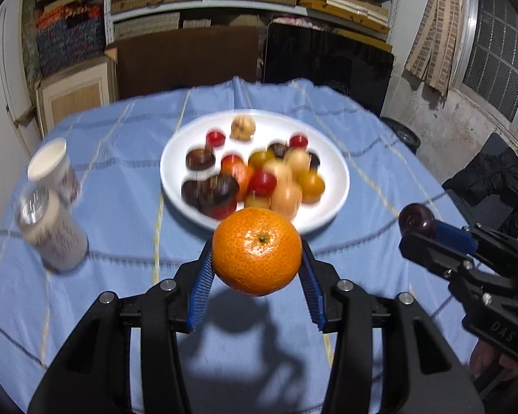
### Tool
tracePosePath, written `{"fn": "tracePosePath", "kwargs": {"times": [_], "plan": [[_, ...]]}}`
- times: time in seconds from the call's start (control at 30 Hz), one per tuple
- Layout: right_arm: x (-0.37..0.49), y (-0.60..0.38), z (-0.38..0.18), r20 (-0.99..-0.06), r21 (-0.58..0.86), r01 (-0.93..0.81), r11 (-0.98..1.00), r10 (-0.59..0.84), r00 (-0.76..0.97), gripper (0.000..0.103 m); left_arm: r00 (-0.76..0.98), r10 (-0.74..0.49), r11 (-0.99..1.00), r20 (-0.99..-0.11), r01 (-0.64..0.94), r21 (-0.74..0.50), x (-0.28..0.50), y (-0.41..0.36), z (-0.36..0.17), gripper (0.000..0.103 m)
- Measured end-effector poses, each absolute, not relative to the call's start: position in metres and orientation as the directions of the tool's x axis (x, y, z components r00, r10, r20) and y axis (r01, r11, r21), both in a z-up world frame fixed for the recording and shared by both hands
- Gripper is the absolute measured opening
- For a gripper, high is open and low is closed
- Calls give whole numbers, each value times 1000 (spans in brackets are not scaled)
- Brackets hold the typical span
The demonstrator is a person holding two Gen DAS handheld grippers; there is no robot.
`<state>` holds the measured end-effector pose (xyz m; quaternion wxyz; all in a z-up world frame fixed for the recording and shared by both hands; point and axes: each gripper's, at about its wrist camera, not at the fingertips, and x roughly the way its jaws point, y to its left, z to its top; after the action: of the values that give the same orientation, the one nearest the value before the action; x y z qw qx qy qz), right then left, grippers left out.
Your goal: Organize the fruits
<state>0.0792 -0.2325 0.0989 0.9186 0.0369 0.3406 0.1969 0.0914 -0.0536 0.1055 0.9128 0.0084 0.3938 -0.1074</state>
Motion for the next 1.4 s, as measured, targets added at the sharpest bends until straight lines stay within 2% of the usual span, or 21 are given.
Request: {"fn": "tracePosePath", "kwargs": {"times": [0.27, 0.53, 0.8, 0.83, 0.93, 1.03, 1.13, 1.23, 1.4], "plan": [[142, -221, 104, -610, 178, -332, 926, 368, 702, 33, 688, -160, 980, -707, 194, -33, 154, -63, 123, 46], [214, -205, 79, -653, 194, -308, 931, 357, 668, 33, 644, -122, 988, -755, 150, -31, 220, -58, 92, 46], [240, -198, 60, -669, 220, -304, 927, 371, 644, 36, 629, -94, 994, -772, 106, -35, 248, -52, 72, 46], [239, -199, 61, -667, 213, -298, 930, 362, 652, 41, 628, -92, 995, -773, 95, -42, 250, -50, 71, 49], [234, -203, 65, -658, 204, -292, 935, 351, 666, 45, 660, -58, 998, -749, 53, -30, 246, -46, 75, 73], [223, -208, 72, -650, 183, -282, 942, 331, 684, 54, 676, -76, 997, -733, 61, -47, 238, -45, 83, 75], [207, -212, 76, -647, 178, -284, 942, 330, 688, 56, 682, -94, 995, -725, 78, -55, 224, -47, 90, 78], [184, -218, 80, -640, 178, -277, 944, 325, 697, 62, 682, -108, 994, -723, 89, -64, 204, -50, 93, 83], [141, -228, 82, -639, 183, -268, 946, 322, 699, 64, 684, -127, 991, -718, 116, -65, 158, -60, 97, 83]]}}
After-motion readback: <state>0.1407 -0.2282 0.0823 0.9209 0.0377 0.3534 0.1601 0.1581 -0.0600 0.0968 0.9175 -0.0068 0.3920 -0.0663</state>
